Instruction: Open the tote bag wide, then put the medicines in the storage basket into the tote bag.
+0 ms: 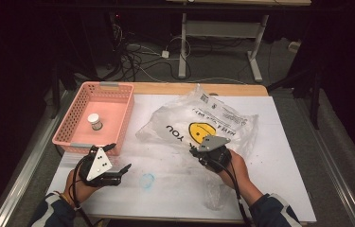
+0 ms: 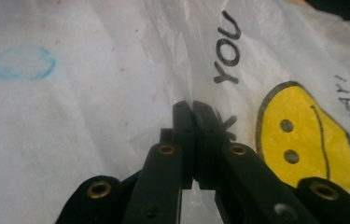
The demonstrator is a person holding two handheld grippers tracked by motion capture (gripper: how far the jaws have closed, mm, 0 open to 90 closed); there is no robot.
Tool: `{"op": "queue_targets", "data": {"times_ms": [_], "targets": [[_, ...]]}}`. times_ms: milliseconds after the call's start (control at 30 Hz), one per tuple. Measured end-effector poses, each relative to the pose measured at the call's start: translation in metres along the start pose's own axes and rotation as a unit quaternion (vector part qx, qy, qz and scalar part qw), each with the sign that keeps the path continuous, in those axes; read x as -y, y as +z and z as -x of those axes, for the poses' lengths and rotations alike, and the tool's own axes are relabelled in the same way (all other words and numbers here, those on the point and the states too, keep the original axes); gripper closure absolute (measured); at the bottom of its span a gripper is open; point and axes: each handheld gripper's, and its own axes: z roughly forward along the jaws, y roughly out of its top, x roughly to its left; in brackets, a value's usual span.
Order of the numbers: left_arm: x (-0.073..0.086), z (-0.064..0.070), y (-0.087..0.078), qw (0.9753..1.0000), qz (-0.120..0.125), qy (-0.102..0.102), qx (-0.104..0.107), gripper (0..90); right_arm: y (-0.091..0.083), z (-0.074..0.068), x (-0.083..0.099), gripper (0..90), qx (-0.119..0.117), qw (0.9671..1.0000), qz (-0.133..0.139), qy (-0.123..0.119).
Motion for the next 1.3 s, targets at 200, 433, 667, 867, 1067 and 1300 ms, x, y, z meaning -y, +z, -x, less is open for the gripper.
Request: {"op": "queue_targets", "data": {"times_ms": [200,433,667,867,1067,1300], "targets": [[-0.001,-0.001,-0.003,0.9999,0.010,-0.006,-0.002,17.3,-0.008,0.005,-0.004,90.0,0.007,0.9998,0.021,-0.001],[-0.001,-0.003,-0.005,0.9998,0.011,-0.012,-0.005,17.4,-0.019,0.009,-0.010,90.0,0.027,0.9982,0.053,0.002],[-0.002,-0.005,-0.006,0.9996,0.005,-0.021,-0.020,17.6,-0.033,0.013,-0.013,90.0,0.059,0.9947,0.084,0.004],[-0.006,-0.012,-0.010,0.9985,0.001,-0.036,-0.042,17.7,-0.046,0.013,-0.016,90.0,0.096,0.9881,0.121,0.001],[-0.015,-0.036,-0.019,0.9938,-0.004,-0.067,-0.088,17.8,-0.050,0.013,-0.017,90.0,0.113,0.9843,0.136,0.001],[-0.021,-0.075,-0.016,0.9870,-0.042,-0.087,-0.128,17.8,-0.058,0.013,-0.020,90.0,0.131,0.9808,0.144,-0.009]]}}
